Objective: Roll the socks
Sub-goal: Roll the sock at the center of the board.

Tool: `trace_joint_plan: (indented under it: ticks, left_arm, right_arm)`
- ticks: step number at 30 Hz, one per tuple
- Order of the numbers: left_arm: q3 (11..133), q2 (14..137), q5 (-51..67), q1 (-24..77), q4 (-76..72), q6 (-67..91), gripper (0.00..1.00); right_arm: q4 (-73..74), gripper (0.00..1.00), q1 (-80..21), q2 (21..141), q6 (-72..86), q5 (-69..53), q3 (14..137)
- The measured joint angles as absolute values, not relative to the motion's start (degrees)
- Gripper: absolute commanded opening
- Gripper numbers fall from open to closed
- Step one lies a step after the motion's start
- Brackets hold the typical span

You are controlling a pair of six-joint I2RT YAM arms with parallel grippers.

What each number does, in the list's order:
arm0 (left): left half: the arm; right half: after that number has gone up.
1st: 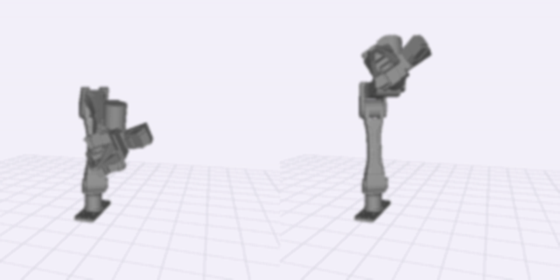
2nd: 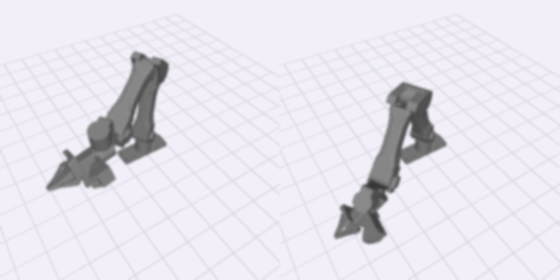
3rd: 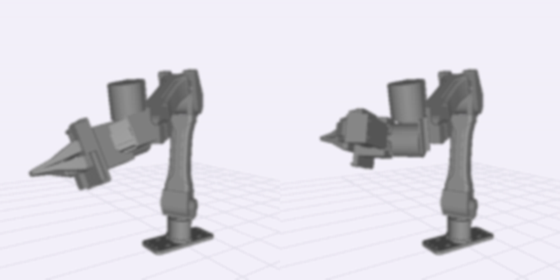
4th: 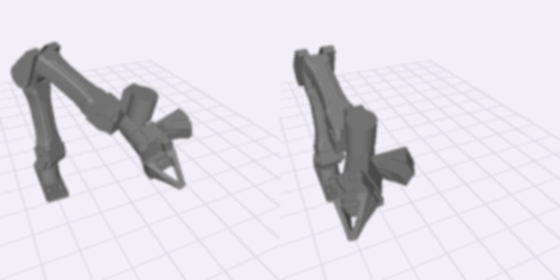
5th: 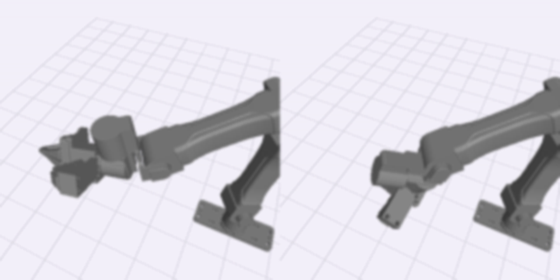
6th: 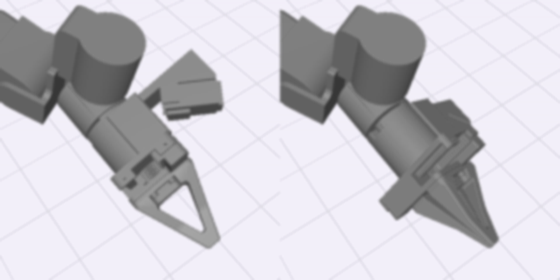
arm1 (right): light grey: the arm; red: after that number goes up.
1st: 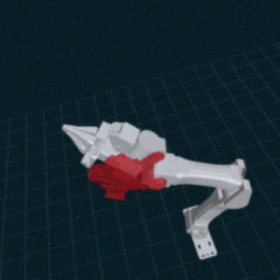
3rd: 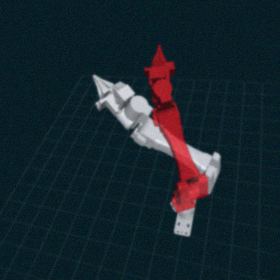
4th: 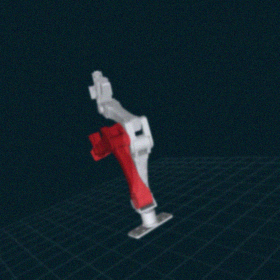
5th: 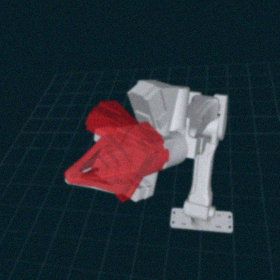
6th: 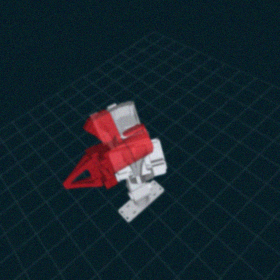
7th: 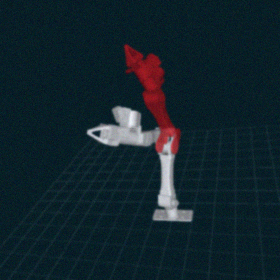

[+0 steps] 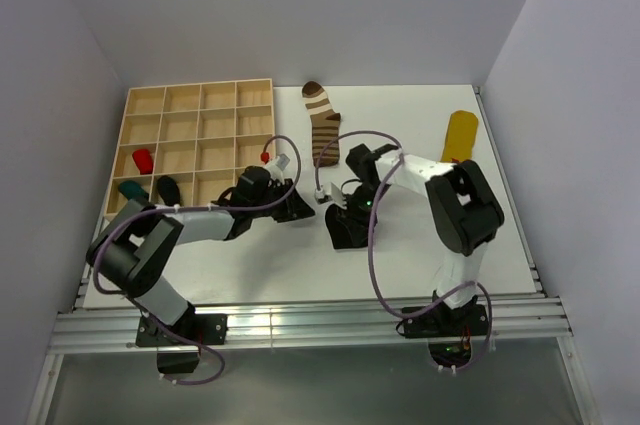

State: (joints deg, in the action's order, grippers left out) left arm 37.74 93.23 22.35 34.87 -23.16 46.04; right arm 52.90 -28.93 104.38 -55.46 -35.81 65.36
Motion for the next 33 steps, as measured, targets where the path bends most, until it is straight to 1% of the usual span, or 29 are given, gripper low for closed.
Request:
trace_joint_plan:
  ticks: [3, 7, 8, 11, 14, 19, 25, 30, 33]
  left_arm:
    - [36.29, 89.54, 19.27, 37.28, -23.94, 42.26, 0.28]
    - [35.92, 86.17, 15.25, 43.97, -25.12, 35.11, 0.34]
    - [36.10, 85.95, 14.35, 46.04, -25.19, 33.01, 0.37]
    - [37.12, 86.56, 12.82, 50.39, -24.67, 27.70, 0.40]
    - [39.55, 89.21, 12.27, 53.12, -24.38, 23.49, 0.42]
    - [42.17, 93.58, 10.37, 54.48, -23.90, 18.59, 0.44]
    - [43.35, 95.77, 9.43, 55.22, -23.27, 14.74, 0.47]
    - [44.16, 97.43, 11.70, 55.22, -23.31, 13.74, 0.46]
    - [44.29, 98.37, 12.75, 55.24, -23.53, 13.74, 0.44]
  right_arm:
    - [59.29, 0.21, -28.53, 110.00, -55.81, -37.08, 71.42]
    - [65.82, 0.21, -28.42, 115.72, -56.07, -38.28, 77.54]
    - [67.40, 0.21, -28.42, 117.03, -56.07, -38.61, 79.05]
    - [70.59, 0.21, -28.36, 120.20, -55.99, -39.70, 81.97]
    - [73.10, 0.21, -28.34, 122.43, -55.83, -40.60, 84.05]
    - [75.50, 0.21, -28.32, 124.49, -55.57, -41.69, 85.58]
    - [78.19, 0.21, -27.55, 127.11, -55.64, -43.13, 87.48]
    - [78.96, 0.21, -27.33, 127.85, -55.59, -43.55, 88.16]
    - [79.24, 0.20, -27.24, 128.31, -55.59, -43.57, 88.58]
